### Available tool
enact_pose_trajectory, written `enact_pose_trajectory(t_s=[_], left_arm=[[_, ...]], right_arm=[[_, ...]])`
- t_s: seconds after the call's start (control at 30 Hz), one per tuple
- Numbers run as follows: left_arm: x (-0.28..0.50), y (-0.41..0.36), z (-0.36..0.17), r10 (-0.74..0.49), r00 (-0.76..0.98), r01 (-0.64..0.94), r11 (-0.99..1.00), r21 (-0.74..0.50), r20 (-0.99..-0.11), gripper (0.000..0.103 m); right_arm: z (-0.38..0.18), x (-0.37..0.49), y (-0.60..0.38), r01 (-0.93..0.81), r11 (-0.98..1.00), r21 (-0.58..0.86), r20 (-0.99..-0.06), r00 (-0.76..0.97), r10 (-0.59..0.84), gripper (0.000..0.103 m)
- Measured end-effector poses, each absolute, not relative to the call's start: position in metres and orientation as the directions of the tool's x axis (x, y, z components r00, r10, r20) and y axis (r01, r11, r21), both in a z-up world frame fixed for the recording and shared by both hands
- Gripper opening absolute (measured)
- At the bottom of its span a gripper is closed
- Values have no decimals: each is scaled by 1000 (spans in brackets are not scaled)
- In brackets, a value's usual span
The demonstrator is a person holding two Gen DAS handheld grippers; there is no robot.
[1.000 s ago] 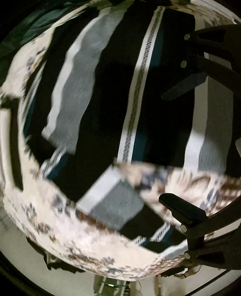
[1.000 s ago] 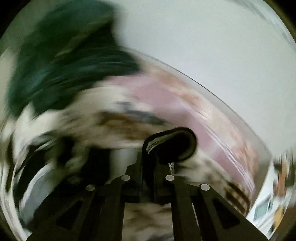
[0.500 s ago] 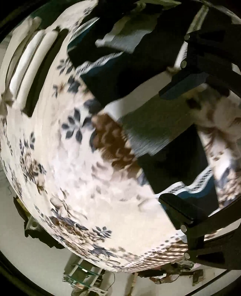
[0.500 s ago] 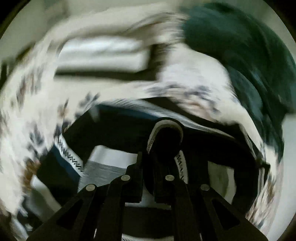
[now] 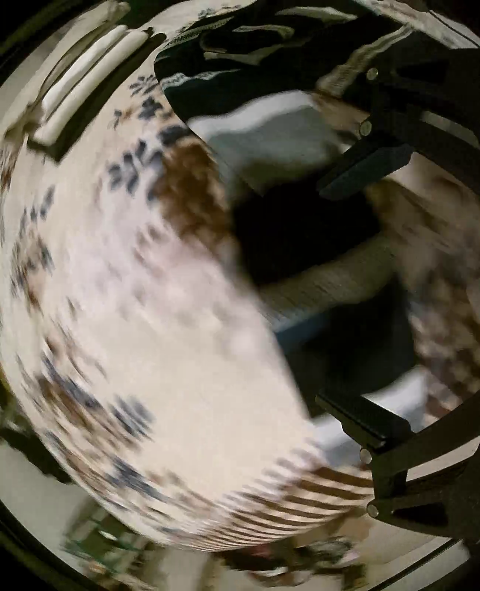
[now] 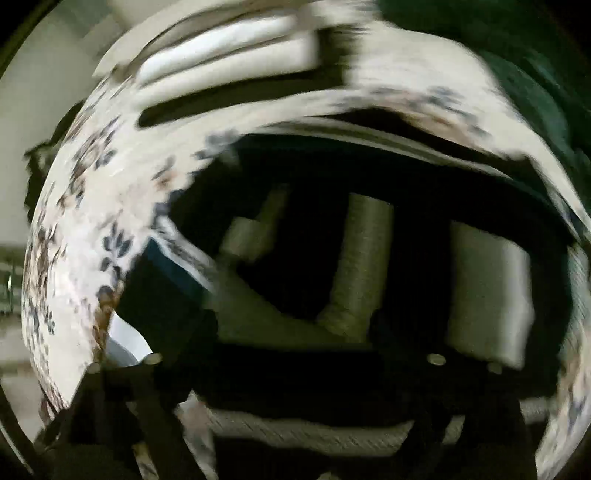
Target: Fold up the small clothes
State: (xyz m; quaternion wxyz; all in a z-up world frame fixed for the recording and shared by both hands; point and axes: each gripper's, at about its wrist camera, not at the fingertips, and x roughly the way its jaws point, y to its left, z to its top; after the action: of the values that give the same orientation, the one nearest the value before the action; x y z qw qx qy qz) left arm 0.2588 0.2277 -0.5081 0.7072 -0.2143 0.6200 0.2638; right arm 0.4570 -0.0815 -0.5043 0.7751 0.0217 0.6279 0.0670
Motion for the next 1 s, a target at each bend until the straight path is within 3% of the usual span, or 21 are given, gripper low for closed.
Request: enact_pose_trajectory(t_s=[0.13, 0.3, 0.37, 0.5, 0.63, 0.83, 0.93, 0.97, 1.0], left_arm=[[185, 249, -522, -55, 42, -771, 633, -67, -998, 103], [123, 277, -566, -267, 178, -916, 307, -259, -947, 101], [116, 290, -581, -290, 270, -929, 174, -328, -918, 101], [136, 308, -587, -216, 323, -920, 159, -359, -922, 101], [119, 314, -590, -219, 306, -950, -2, -313, -926, 80], [69, 309, -585, -189, 380, -924, -125, -361, -906, 80], [72, 313, -589, -107, 408, -907, -157, -390, -907, 79], [76, 312, -583, -65, 406, -908, -145, -394, -911, 75], [83, 314, -573, -7, 418, -903, -116, -414, -908, 42]], right_arm=[[-487, 416, -135, 35, 998, 45, -978, 207, 37, 94], [-498, 390, -161, 88, 996, -22, -987, 155, -35, 94], [-507, 382, -164, 104, 994, -17, -991, 133, -31, 94], [-518, 372, -164, 123, 992, -21, -991, 125, -36, 94], [-521, 367, -169, 161, 987, 15, -993, 114, -3, 94], [-518, 360, -182, 158, 987, 35, -992, 122, 15, 94], [-526, 362, -191, 161, 987, 9, -994, 110, -8, 94], [-529, 365, -194, 163, 987, -13, -994, 108, -31, 94], [-532, 368, -196, 159, 986, -48, -992, 108, -66, 94]])
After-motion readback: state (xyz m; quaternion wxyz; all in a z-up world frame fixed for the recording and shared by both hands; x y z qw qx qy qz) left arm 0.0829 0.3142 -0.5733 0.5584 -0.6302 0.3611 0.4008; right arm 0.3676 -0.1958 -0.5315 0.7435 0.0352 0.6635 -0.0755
